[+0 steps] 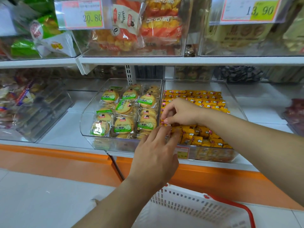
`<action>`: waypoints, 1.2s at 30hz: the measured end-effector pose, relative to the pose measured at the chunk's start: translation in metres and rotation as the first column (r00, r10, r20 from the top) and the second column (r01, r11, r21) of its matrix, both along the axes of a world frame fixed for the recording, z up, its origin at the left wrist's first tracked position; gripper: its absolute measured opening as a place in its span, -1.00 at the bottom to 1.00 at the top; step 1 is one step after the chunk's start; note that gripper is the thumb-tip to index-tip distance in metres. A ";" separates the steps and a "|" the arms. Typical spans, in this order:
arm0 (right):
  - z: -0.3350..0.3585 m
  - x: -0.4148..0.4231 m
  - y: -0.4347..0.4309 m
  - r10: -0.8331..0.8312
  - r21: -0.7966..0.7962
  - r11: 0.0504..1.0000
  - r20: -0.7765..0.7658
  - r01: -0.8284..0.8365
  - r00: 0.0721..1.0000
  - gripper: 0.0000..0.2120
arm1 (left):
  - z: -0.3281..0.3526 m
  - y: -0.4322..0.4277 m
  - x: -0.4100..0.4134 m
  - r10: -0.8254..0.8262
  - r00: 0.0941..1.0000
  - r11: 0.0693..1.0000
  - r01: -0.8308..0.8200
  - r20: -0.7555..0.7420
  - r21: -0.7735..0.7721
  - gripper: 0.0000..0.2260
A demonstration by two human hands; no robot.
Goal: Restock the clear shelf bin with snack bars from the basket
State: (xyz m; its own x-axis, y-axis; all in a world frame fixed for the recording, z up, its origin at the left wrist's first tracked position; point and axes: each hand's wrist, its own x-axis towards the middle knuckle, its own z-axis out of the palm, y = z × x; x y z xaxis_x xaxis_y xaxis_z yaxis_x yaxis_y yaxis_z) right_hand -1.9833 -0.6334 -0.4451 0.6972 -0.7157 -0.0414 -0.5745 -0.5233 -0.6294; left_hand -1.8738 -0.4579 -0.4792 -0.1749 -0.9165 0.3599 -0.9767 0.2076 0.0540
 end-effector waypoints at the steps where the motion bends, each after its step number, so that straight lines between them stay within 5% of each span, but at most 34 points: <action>1: 0.000 0.000 0.001 0.002 -0.018 1.000 0.008 -0.001 1.000 -0.80 | -0.001 0.001 -0.002 0.008 1.000 1.000 -0.008 -0.012 0.006 -0.43; 8: -0.011 -0.005 0.009 -0.031 -0.062 0.997 0.143 0.040 0.989 -0.89 | -0.001 0.000 0.000 0.031 0.999 0.999 -0.030 -0.031 0.025 -0.41; 11: 0.000 -0.018 0.000 -0.059 0.084 0.995 0.046 0.055 0.997 -0.90 | -0.001 0.000 0.000 0.028 0.999 0.999 -0.028 -0.018 0.019 -0.44; 20: 0.009 -0.013 -0.009 0.082 0.031 0.997 -0.431 -0.077 0.899 -0.89 | -0.002 -0.001 -0.002 0.029 0.999 0.999 -0.028 -0.039 0.027 -0.43; 29: 0.008 -0.021 -0.008 0.089 -0.067 0.991 -0.298 -0.114 0.950 -0.97 | -0.003 -0.001 -0.001 0.013 0.998 0.999 -0.011 -0.058 0.040 -0.44; 36: 0.018 -0.026 -0.011 0.123 -0.021 0.989 -0.417 -0.145 0.901 -0.94 | -0.003 -0.001 0.000 0.011 0.997 0.999 -0.009 -0.071 0.036 -0.43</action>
